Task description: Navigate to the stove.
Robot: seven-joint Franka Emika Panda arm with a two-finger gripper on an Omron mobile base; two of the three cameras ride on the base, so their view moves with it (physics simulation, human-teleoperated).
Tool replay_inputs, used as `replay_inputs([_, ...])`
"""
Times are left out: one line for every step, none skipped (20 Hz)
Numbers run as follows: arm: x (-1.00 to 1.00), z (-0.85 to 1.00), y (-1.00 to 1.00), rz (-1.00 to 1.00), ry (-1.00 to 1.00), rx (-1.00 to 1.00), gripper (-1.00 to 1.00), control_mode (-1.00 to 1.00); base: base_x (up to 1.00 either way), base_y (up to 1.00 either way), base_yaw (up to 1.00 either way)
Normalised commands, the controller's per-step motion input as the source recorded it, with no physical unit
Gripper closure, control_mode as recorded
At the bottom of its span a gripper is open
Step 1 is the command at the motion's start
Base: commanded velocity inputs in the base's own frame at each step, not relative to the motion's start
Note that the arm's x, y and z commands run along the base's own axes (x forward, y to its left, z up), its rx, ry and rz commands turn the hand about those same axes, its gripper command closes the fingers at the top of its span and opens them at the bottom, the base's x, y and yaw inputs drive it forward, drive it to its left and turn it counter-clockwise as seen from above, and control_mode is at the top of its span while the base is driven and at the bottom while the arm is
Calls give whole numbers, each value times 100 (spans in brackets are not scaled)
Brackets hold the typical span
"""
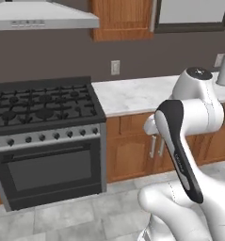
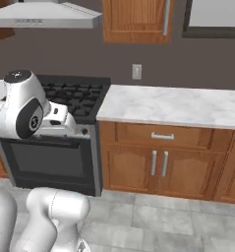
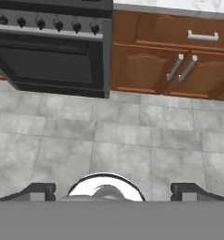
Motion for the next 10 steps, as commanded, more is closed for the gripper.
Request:
replay_inputs([0,0,0,0,0,0,-100,100,19,100,-16])
replay_inputs([0,0,0,0,0,0,-100,100,33,100,-16])
replay_inputs([0,0,0,0,0,0,-100,100,36,100,-16])
replay_inputs([0,0,0,0,0,0,-100,100,49,100,-15])
replay_inputs([0,0,0,0,0,0,-100,100,57,100,-14])
replay_inputs([0,0,0,0,0,0,-100,100,66,100,-13])
replay_inputs([0,0,0,0,0,0,-100,100,69,100,-13])
replay_inputs([0,0,0,0,0,0,-100,100,69,100,-13])
replay_inputs([0,0,0,0,0,0,-100,100,70,100,-12])
replay_inputs([0,0,0,0,0,0,-100,100,79,100,-11])
